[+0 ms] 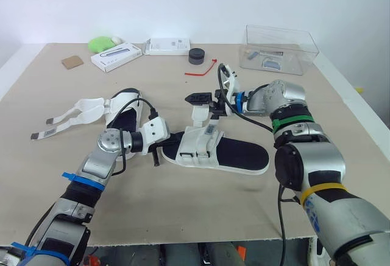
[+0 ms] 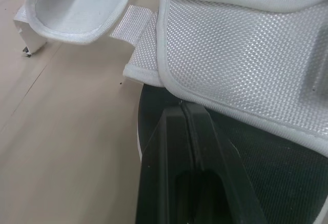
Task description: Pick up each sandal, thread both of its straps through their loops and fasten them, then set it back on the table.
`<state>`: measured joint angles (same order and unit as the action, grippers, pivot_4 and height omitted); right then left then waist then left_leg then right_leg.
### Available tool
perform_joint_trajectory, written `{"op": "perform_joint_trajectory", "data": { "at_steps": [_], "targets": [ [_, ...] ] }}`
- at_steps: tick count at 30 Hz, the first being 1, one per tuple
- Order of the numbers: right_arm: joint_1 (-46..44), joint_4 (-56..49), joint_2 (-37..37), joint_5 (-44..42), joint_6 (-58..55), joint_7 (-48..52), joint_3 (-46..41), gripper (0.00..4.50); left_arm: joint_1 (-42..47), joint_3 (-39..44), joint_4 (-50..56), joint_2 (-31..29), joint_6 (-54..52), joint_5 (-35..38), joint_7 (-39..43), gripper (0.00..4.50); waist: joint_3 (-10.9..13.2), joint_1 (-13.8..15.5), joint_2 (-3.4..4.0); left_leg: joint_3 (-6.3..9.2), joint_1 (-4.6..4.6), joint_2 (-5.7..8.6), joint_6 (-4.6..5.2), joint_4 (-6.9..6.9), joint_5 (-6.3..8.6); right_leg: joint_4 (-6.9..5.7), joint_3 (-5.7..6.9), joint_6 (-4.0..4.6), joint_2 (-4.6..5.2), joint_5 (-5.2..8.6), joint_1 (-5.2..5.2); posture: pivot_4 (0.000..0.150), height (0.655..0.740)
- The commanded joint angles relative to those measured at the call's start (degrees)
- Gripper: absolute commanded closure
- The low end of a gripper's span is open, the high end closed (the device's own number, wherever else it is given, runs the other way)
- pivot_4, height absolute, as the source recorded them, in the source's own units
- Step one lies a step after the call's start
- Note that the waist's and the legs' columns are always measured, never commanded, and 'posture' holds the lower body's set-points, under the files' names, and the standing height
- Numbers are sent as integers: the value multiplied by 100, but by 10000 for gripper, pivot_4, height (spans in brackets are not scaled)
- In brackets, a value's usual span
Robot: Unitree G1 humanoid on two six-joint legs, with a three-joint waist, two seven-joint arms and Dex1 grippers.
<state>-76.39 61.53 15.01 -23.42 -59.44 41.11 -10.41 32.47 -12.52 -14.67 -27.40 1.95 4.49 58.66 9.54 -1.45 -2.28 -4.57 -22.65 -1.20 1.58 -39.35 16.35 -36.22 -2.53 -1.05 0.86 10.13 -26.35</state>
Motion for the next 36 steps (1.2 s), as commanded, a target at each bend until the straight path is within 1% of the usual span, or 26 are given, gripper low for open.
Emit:
{"op": "perform_joint_trajectory", "data": {
  "at_steps": [1,6,12,21,23,24,25,26,27,29,30,31,32,34,36],
  "targets": [
    [-323,311,-50,-105,344,-45,-346,507,-155,-87,117,7,-89,-50,11,45000,0,0,0,0,0,0,-1,0,1,0,0,0,2,0,0,1500,7400],
    [-530,682,-103,-217,709,-263,-760,507,-221,-94,196,-2,-136,-46,-33,45000,0,-13,1,2,0,0,-2,0,1,-1,1,0,8,0,0,1500,7400],
    [-724,819,-103,-295,949,-294,-1071,507,-209,-74,166,-7,-131,-54,-41,45000,-1,-15,1,1,0,-1,-3,0,1,-1,1,0,8,0,0,1500,7400],
    [-774,656,-90,-143,712,150,-937,507,-131,-92,32,32,-82,-67,-27,45000,-1,-15,2,2,0,-1,-3,0,1,-2,1,0,8,0,0,1500,7400],
    [-765,641,-83,-111,679,226,-892,5544,-113,-95,3,49,-73,-66,-29,45000,-1,-15,2,1,0,-1,-3,0,1,-2,1,0,8,0,0,1500,7400],
    [-748,625,-82,-51,656,288,-809,6198,-105,-97,-10,59,-70,-64,-30,45000,-1,-15,2,1,0,0,-3,0,1,-3,1,0,9,0,0,1500,7400],
    [-730,609,-83,-4,643,349,-730,12570,-98,-95,-20,69,-70,-60,-31,45000,-2,-15,3,1,0,0,-3,-1,1,-3,1,0,9,0,0,1500,7400],
    [-717,605,-85,24,634,383,-680,15467,-89,-93,-36,79,-67,-59,-31,45000,-2,-14,3,2,0,0,-4,-3,0,-5,1,0,9,0,1,1500,7400],
    [-709,610,-87,39,636,396,-661,20463,-81,-92,-51,85,-62,-63,-30,45000,-2,-13,3,2,0,0,-4,-4,0,-5,1,0,9,0,1,1500,7400],
    [-691,618,-80,63,734,378,-661,25819,-79,-89,-56,103,-61,-66,-37,45000,-2,-11,3,2,0,1,-4,-5,0,-6,2,0,9,0,1,1500,7400],
    [-684,605,-72,87,777,418,-631,27491,-85,-89,-51,108,-61,-70,-39,45000,-2,-11,3,2,0,2,-4,-6,0,-6,3,0,9,0,1,1500,7400],
    [-679,577,-60,111,813,487,-582,31807,-95,-87,-42,111,-62,-72,-39,45000,-2,-11,4,2,0,2,-4,-6,0,-6,2,0,10,-1,2,1500,7400],
    [-679,561,-54,130,835,544,-548,37291,-101,-84,-37,113,-62,-74,-36,45000,-2,-11,3,2,0,4,-4,-6,0,-6,3,-1,10,-1,2,1500,7400],
    [-663,456,-37,208,908,745,-406,44889,-118,-80,-23,112,-66,-76,-34,45000,-2,-11,4,2,0,4,-4,-7,0,-6,3,-1,10,-1,2,1500,7400],
    [-606,244,-20,325,1056,1029,-178,44889,-129,-74,-13,109,-73,-78,-36,45000,-2,-11,4,2,0,5,-5,-7,0,-7,3,-2,10,-1,1,1500,7400]
  ]
}}
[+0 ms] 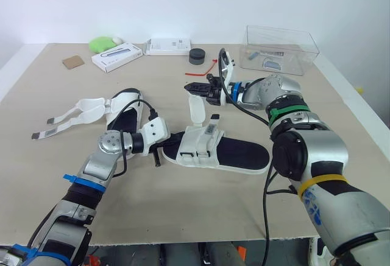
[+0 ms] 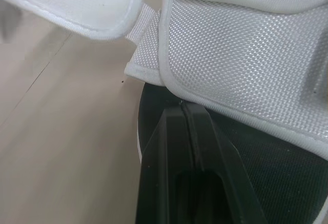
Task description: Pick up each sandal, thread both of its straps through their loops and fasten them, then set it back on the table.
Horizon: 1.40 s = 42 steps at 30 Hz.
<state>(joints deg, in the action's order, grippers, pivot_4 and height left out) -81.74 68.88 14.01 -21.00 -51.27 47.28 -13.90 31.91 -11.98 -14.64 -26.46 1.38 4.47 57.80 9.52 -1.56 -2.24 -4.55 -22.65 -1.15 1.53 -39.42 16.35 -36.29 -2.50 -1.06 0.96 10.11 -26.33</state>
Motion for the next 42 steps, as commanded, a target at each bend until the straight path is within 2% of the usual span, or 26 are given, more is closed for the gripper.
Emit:
{"op": "perform_joint_trajectory", "data": {
  "at_steps": [1,4,6,8,10,15,19,22,25,28,31,34,35,36,37,42],
  "targets": [
    [34,-713,84,234,484,627,416,44889,-74,-126,-15,12,-16,-77,52,45000,0,0,0,0,0,0,0,-1,0,-1,0,0,0,0,0,1500,7400],
    [671,-2002,119,565,1270,1355,1211,44889,-77,-115,-17,0,-17,-82,53,45000,-1,5,1,4,-1,1,0,-4,0,-1,4,-1,-3,-1,1,1500,7400],
    [1463,-3343,227,925,2358,1589,1799,44889,-82,-99,-18,-14,-22,-76,58,45000,-3,5,4,5,-4,3,1,-4,1,-11,4,-4,-9,-2,-1,1500,7400],
    [2298,-4533,305,1282,3857,1589,2187,44889,-85,-94,-25,-25,-24,-76,66,45000,-8,15,5,15,-9,3,1,-5,1,-22,12,-5,-9,-2,0,1500,7400],
    [2757,-4917,411,1668,5520,1487,2409,44889,-76,-96,-29,-27,-28,-76,77,45000,-7,13,7,14,-9,2,-1,-8,5,-22,13,-7,-9,0,-1,1500,7400],
    [2941,-4392,901,2577,8999,1397,2949,44889,2,-95,-100,-7,-23,-71,107,45000,-7,11,7,4,1,7,-9,-24,-4,-13,5,-13,-9,-6,3,1500,7400],
    [2675,-3631,1218,3312,11120,921,3210,44889,53,-101,-160,15,0,-66,124,45000,-7,11,6,-2,32,6,-8,-24,-10,-17,-4,-7,-14,-3,30,1500,7400],
    [2430,-3158,1371,3948,12004,490,3364,44889,33,-114,-144,21,3,-64,140,45000,-7,11,6,-4,33,7,-9,-24,-12,-21,-8,-5,-14,-2,29,1500,7400],
    [2245,-2768,1424,4398,12403,91,3490,44889,17,-112,-121,23,-8,-59,145,45000,-7,12,6,-7,35,7,-10,-24,-12,-22,-12,-4,-13,-1,29,1500,7400],
    [2140,-2519,1432,4352,12471,-26,3665,44889,7,-108,-107,18,-17,-58,142,45000,-7,13,6,-7,35,7,-10,-23,-12,-23,-14,-2,-13,0,29,1500,7400],
    [2186,-2590,1484,3728,12277,258,3922,35109,-17,-107,-84,4,-27,-62,143,45000,-7,13,6,-7,37,7,-10,-23,-12,-26,-15,-2,-13,0,29,1500,7400],
    [2301,-2908,1652,3206,11980,671,4179,20154,-52,-104,-40,-11,-50,-58,143,45000,-7,14,7,-5,40,7,-9,-23,-12,-30,-14,-2,-13,0,32,1500,7400],
    [2337,-3003,1711,3067,11887,796,4241,16910,-58,-105,-32,-12,-55,-57,142,45000,-7,15,7,-5,40,7,-9,-23,-12,-31,-14,-1,-12,0,32,1500,7400],
    [2404,-3158,1783,2828,11751,941,4278,10959,-71,-104,-14,-18,-61,-55,143,45000,-7,17,7,-4,40,7,-8,-23,-11,-31,-13,0,-12,1,32,1500,7400],
    [2551,-3444,2000,2440,11435,1200,4266,2705,-81,-106,0,-27,-70,-57,147,45000,-7,18,6,-3,41,6,-7,-23,-10,-31,-12,1,-11,2,33,1500,7400],
    [3260,-5005,2786,937,9309,1905,3826,1882,-133,-103,94,-74,-122,-42,177,45000,-7,40,6,5,44,6,0,-23,-6,-30,-7,5,8,5,42,1500,7400]
  ]
}}
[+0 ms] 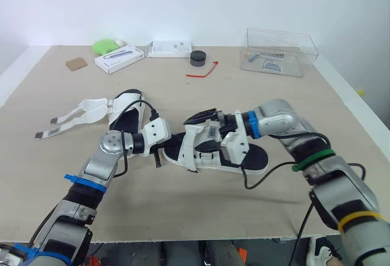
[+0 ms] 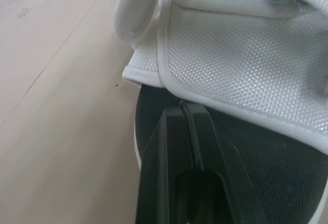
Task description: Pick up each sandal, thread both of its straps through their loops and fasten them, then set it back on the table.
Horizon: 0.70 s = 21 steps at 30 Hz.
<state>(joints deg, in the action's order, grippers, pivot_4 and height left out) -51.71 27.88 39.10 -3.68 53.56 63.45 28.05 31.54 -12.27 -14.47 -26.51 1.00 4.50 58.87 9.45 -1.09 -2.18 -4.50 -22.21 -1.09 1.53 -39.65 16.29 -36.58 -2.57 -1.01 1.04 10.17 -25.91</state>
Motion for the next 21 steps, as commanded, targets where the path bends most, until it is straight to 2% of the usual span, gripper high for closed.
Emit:
{"op": "perform_joint_trajectory", "data": {
  "at_steps": [1,5,8,12,17,21],
  "targets": [
    [406,-1376,416,-1215,-1996,239,-533,1882,-100,-77,84,-80,-92,-43,88,45000,0,-6,0,-5,2,0,2,0,1,1,-1,-1,3,-1,0,1500,7400],
    [849,-3316,887,-3009,-5521,-355,-1119,1882,-102,-85,102,-105,-118,-31,130,45000,1,-21,2,4,8,-7,0,0,-2,-15,-2,12,5,7,-1,1500,7400],
    [1161,-4571,1122,-5251,-8152,-1491,-1461,1882,-68,-98,82,-101,-132,-29,153,45000,-2,-6,-1,14,11,-10,-5,-5,-4,-36,8,24,2,14,-3,1500,7400],
    [1513,-5358,1362,-6873,-9978,-2385,-1616,1882,-4,-107,23,-92,-126,-28,190,45000,-3,-7,-3,31,10,-11,-7,-5,-5,-38,22,29,0,19,2,1500,7400],
    [2187,-5795,1363,-6350,-10876,-3136,-1343,1882,75,-101,-78,-105,-111,-16,230,45000,-13,-8,-20,29,-1,-8,-7,-11,-5,-33,17,13,1,28,0,1500,7400],
    [2306,-5804,949,-6231,-11266,-3532,-1305,1882,141,-85,-178,-83,-94,-17,231,45000,-18,-12,-28,15,-2,-2,-7,-19,-5,-34,2,-10,-11,35,-2,1500,7400]
  ]
}}
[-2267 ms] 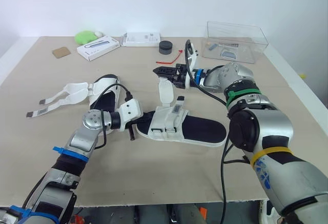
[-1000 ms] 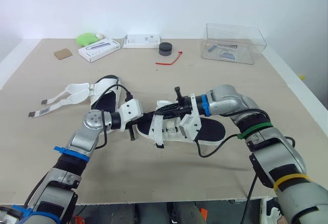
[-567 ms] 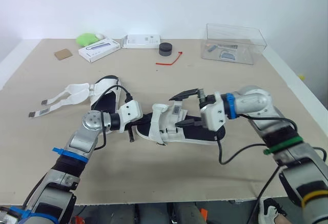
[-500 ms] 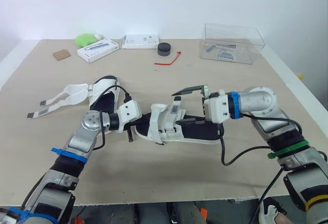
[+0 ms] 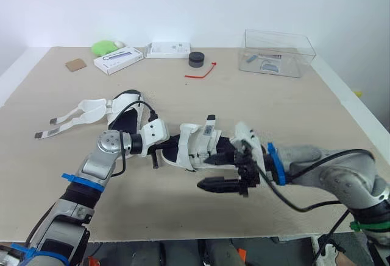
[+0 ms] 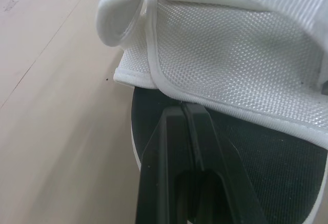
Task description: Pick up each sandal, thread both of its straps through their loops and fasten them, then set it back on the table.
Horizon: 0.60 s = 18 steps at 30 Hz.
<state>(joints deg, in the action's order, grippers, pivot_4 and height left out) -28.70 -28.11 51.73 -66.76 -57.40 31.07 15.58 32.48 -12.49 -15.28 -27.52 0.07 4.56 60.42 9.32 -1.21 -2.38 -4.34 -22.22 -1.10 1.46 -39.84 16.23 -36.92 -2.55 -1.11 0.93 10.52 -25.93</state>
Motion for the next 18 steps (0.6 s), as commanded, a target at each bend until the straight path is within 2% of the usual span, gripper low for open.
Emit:
{"op": "perform_joint_trajectory", "data": {
  "at_steps": [1,15,17,18],
  "targets": [
    [36,-159,-480,148,-249,-471,-15,1882,67,-61,-120,35,0,-29,59,45000,-10,-2,-16,1,1,-1,0,0,0,0,-1,-1,-7,0,1,1500,7400],
    [-311,423,-1663,1298,-683,-722,182,1882,179,-14,-286,81,72,-109,-124,45000,-10,0,-15,7,-6,-5,6,-16,-4,-1,-16,-18,-38,-8,1,1500,7400],
    [-336,484,-1780,1370,-767,-741,138,5994,171,-14,-273,79,67,-107,-135,45000,-10,0,-15,6,-6,-9,8,-17,-6,-1,-17,-19,-43,-9,1,1500,7400],
    [-342,505,-1821,1409,-801,-741,124,11037,163,-13,-261,78,62,-106,-139,45000,-10,-1,-15,6,-5,-10,8,-17,-6,-1,-17,-19,-45,-9,1,1500,7400]
  ]
}}
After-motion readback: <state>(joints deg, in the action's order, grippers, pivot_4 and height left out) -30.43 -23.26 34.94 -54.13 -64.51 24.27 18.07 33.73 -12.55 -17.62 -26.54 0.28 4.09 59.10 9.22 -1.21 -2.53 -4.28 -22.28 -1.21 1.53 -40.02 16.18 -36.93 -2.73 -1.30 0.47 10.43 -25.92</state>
